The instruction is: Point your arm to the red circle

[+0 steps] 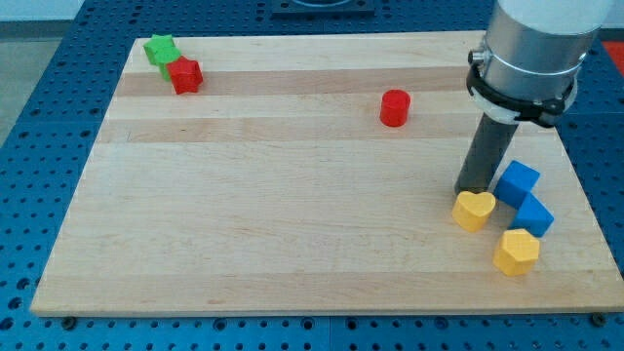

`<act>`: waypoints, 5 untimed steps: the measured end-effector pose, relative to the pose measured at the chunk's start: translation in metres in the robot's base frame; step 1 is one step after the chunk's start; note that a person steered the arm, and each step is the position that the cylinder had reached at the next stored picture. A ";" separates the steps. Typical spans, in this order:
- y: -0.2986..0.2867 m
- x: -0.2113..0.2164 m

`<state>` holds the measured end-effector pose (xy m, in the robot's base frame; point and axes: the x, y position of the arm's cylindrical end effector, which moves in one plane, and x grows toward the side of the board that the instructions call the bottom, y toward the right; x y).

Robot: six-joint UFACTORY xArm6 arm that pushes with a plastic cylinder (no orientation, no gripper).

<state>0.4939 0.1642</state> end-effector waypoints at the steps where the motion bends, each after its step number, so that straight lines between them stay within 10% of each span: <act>1: 0.000 -0.009; 5: -0.052 -0.159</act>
<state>0.3348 0.1124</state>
